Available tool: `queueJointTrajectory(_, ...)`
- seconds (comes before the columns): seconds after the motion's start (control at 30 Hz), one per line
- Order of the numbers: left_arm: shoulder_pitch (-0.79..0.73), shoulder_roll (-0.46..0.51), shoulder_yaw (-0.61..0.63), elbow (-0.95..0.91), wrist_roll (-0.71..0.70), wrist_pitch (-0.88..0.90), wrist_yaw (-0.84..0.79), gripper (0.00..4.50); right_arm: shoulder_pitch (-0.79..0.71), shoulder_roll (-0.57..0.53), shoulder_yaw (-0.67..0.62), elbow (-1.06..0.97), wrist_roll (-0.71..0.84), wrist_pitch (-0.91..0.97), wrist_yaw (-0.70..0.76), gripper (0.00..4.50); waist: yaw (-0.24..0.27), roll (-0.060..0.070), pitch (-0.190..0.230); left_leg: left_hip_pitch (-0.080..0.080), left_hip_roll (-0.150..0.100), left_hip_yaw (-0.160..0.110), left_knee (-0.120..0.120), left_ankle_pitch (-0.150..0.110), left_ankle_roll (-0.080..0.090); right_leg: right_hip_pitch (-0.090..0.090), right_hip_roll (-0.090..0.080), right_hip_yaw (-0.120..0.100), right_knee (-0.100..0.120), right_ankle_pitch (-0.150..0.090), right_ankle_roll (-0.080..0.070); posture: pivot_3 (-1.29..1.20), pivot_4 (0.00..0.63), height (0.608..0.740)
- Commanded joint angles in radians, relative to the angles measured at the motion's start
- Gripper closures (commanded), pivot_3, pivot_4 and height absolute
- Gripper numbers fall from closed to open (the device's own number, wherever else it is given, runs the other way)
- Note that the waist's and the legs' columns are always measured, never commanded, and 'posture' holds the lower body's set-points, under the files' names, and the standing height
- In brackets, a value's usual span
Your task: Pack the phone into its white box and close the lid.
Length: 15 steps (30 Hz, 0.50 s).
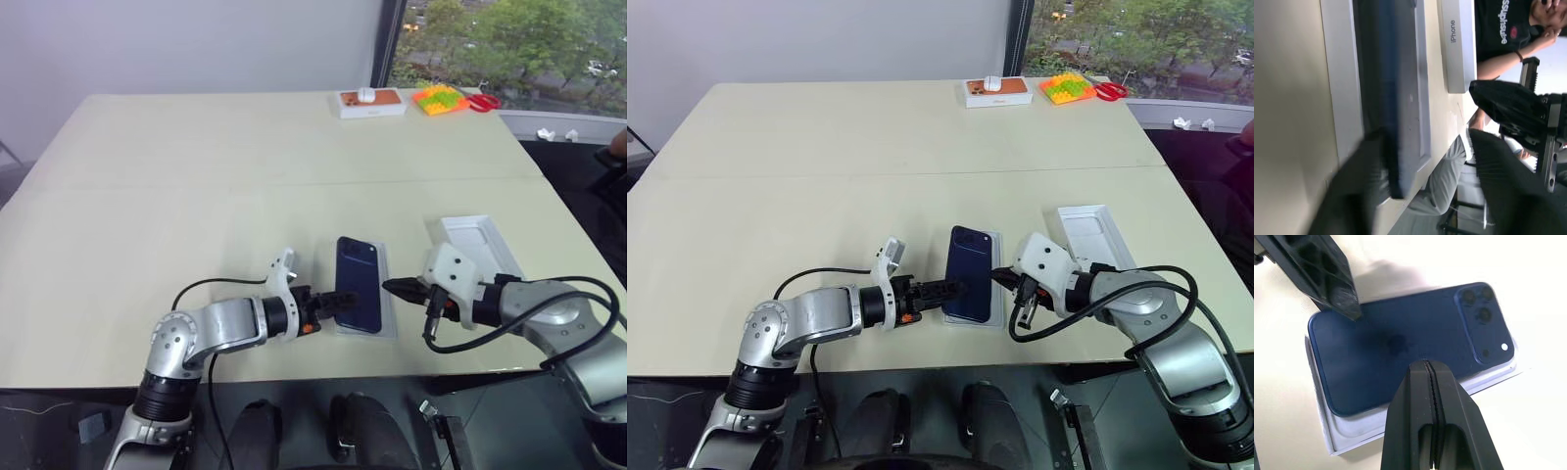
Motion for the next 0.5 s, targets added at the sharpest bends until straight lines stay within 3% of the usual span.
queueJointTrajectory(0.03,-0.037,0.043,0.015,-0.026,-0.021,0.029,-0.095,0.03,-0.014,-0.016,-0.018,-0.014,0.007,-0.018,-0.009,4.5,0.0,0.0,0.0,0.0,0.0,0.0,0.0,0.0,0.0,0.0,0.0,0.0,0.0,0.0,0.0,0.0,0.15,0.74)
queueJointTrajectory(0.1,-0.044,0.087,0.019,-0.02,-0.021,0.046,-0.147,0.03,-0.02,-0.015,-0.017,-0.011,0.007,-0.018,-0.013,4.5,-0.002,0.0,0.0,0.0,0.0,0.0,0.0,0.0,0.0,0.0,0.0,0.0,0.0,0.0,0.0,0.0,0.15,0.74)
queueJointTrajectory(0.33,-0.108,0.399,0.014,-0.011,-0.013,0.146,-0.359,0.03,-0.062,-0.006,-0.001,0.017,-0.002,-0.009,-0.041,4.5,-0.002,0.0,0.0,0.0,0.001,0.0,-0.001,0.0,0.0,0.0,0.001,-0.002,0.0,0.0,0.0,0.0,0.15,0.74)
queueJointTrajectory(0.43,-0.125,0.481,0.051,0.009,0.077,0.172,-0.513,0.03,-0.081,0.0,0.016,0.035,-0.01,-0.011,-0.055,4.5,-0.002,0.0,0.0,0.0,0.001,0.0,-0.001,0.0,0.0,0.0,0.001,-0.002,-0.002,0.0,0.0,0.0,0.15,0.74)
queueJointTrajectory(0.5,-0.128,0.531,0.069,-0.011,0.23,0.164,-0.664,0.03,-0.096,0.004,0.032,0.049,-0.021,-0.007,-0.071,4.5,-0.003,0.0,0.0,-0.001,0.001,0.0,-0.001,0.0,0.0,0.0,0.001,-0.002,-0.004,0.0,-0.001,0.0,0.15,0.74)
